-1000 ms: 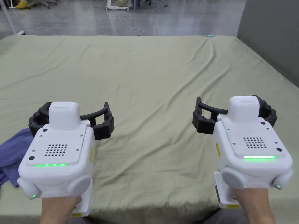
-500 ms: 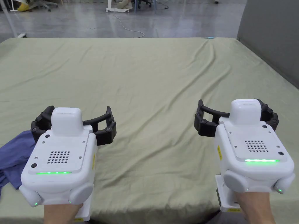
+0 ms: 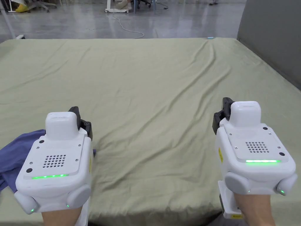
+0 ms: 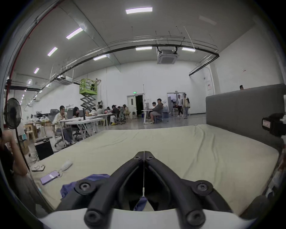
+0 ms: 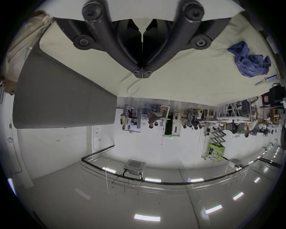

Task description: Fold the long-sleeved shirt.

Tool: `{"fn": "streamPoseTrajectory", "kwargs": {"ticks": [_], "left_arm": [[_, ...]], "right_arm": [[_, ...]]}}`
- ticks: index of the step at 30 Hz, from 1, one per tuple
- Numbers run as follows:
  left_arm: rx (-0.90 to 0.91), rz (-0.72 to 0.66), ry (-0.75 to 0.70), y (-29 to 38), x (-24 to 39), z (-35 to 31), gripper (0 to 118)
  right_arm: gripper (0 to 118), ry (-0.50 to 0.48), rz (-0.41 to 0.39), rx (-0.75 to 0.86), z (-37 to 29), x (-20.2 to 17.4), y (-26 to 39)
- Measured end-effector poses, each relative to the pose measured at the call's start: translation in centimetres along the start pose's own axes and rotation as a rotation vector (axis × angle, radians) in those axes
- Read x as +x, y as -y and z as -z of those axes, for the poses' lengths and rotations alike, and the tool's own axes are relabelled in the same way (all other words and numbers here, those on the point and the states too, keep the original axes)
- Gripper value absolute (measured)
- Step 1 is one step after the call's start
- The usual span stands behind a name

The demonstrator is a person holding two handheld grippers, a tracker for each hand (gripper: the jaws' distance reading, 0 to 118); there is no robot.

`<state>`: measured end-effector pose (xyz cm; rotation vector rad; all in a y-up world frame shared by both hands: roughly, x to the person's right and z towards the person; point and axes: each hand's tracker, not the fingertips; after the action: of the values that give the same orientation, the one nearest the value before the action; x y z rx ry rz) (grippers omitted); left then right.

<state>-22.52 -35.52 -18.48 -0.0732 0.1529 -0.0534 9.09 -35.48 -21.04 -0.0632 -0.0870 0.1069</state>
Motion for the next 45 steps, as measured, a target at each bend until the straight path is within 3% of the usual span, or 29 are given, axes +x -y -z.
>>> {"fn": "streamPoseTrajectory", "kwargs": {"ticks": [7,10,19,26,27,29,30,31,32,33,39,41,42,44,45], "left_arm": [[-0.012,-0.024,-0.05,-0.1,-1.5,0.0,0],[-0.017,-0.012,-0.1,-0.3,-3.4,-0.3,0],[-0.095,-0.043,-0.378,-0.4,-10.3,-2.9,0],[-0.255,-0.04,-0.363,0.3,-12.3,-0.2,0],[-0.314,-0.06,-0.352,0.4,-12.9,1.2,12],[-0.477,-0.153,-0.284,1.5,-14.7,5.3,18],[-0.533,-0.22,-0.251,2.2,-15.7,7.2,36],[-0.612,-0.273,-0.23,3.1,-16.7,9.6,85],[-0.677,-0.316,-0.217,4.3,-17.6,11.9,112],[-0.744,-0.305,-0.196,5.3,-18.2,13.4,118],[-0.908,-0.22,-0.234,10.0,-19.1,21.2,118],[-0.959,-0.265,-0.242,11.0,-19.2,22.0,118],[-0.968,-0.294,-0.255,11.4,-19.2,22.5,111],[-0.964,-0.336,-0.268,11.9,-19.8,23.5,56],[-0.935,-0.372,-0.205,11.3,-19.9,23.4,29]], "right_arm": [[0,-0.018,0.015,0.007,0.0,-0.8,-0.7],[0,-0.099,0.03,0.016,0.7,-3.4,-1.1],[0,-0.443,0.031,0.055,1.0,-16.2,-2.2],[0,-0.513,0.045,0.033,0.8,-18.6,-1.4],[0,-0.512,0.042,0.028,1.0,-18.6,-1.3],[0,-0.513,0.034,0.015,1.3,-18.5,-0.9],[0,-0.512,0.031,0.009,1.4,-18.5,-0.7],[0,-0.512,0.03,0.001,1.6,-18.5,-0.5],[0,-0.509,0.029,-0.01,1.9,-18.5,-0.2],[0,-0.508,0.029,-0.02,2.1,-18.5,0.0],[0,-0.499,-0.01,-0.076,3.4,-18.7,1.4],[0,-0.501,-0.02,-0.088,3.6,-18.4,1.7],[0,-0.496,-0.032,-0.09,3.7,-18.3,1.8],[0,-0.488,-0.058,-0.098,3.9,-18.0,1.9],[0,-0.483,-0.065,-0.1,4.1,-17.9,2.0]]}}
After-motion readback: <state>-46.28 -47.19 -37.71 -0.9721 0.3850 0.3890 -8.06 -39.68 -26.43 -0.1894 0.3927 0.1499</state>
